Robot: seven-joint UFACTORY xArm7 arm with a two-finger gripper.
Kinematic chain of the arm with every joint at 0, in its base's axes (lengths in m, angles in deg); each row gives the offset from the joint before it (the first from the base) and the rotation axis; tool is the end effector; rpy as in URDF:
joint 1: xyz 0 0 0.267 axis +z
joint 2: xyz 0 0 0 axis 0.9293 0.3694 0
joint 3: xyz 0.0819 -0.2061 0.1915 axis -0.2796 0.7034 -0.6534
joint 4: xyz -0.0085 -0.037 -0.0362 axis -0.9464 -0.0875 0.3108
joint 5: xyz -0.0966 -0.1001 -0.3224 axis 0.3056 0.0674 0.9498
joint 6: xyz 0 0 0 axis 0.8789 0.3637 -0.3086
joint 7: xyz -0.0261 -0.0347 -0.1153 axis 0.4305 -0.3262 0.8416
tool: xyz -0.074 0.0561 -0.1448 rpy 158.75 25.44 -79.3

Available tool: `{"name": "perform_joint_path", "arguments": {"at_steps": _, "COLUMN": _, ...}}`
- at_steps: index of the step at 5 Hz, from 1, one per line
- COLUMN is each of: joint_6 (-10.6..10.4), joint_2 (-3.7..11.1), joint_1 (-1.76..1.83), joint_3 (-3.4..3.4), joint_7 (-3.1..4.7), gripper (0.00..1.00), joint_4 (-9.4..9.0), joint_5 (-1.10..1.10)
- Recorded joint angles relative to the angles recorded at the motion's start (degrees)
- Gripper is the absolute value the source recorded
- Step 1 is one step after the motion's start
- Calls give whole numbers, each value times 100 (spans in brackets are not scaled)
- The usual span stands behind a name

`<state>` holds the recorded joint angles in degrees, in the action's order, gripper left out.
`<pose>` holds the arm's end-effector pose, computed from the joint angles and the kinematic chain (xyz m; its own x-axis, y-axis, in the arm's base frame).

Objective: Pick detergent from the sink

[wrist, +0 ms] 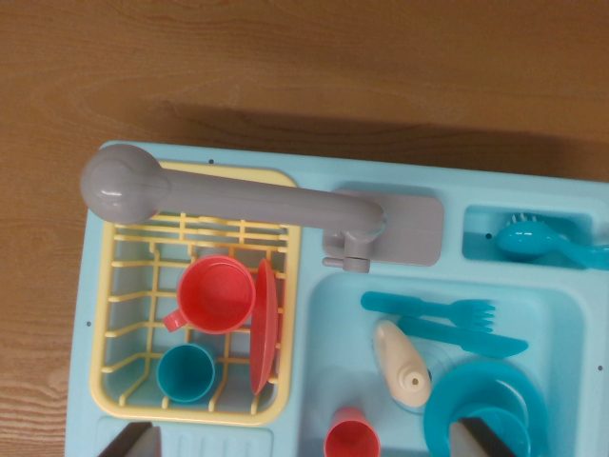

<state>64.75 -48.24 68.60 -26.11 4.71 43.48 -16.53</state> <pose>0.4826 0.0189 0.3782 0.9965 0.0768 0.0338 0.0769 -0.9970 -0.0024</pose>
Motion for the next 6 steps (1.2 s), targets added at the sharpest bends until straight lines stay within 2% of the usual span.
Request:
{"name": "perform_joint_path", "arguments": {"at_steps": 1, "joint_6": -56, "joint_2": 8, "joint_1": -5, "joint_3": 6, "joint_7": 34, "gripper": 0, "joint_4": -47, "joint_5": -6}}
{"name": "perform_joint_path", "arguments": {"at_steps": 2, "joint_6": -56, "joint_2": 8, "joint_1": -5, "joint_3": 6, "joint_7": 34, "gripper": 0, "joint_4": -47, "joint_5": -6}}
{"name": "perform_joint_path", "arguments": {"at_steps": 3, "joint_6": -144, "joint_2": 20, "joint_1": -12, "joint_3": 15, "joint_7": 87, "gripper": 0, "joint_4": -122, "joint_5": -17}}
{"name": "perform_joint_path", "arguments": {"at_steps": 4, "joint_6": -144, "joint_2": 20, "joint_1": -12, "joint_3": 15, "joint_7": 87, "gripper": 0, "joint_4": -122, "joint_5": -17}}
{"name": "perform_joint_path", "arguments": {"at_steps": 5, "joint_6": -263, "joint_2": 37, "joint_1": -22, "joint_3": 28, "joint_7": 158, "gripper": 0, "joint_4": -222, "joint_5": -30}}
{"name": "perform_joint_path", "arguments": {"at_steps": 6, "joint_6": -263, "joint_2": 37, "joint_1": -22, "joint_3": 28, "joint_7": 158, "gripper": 0, "joint_4": -222, "joint_5": -30}}
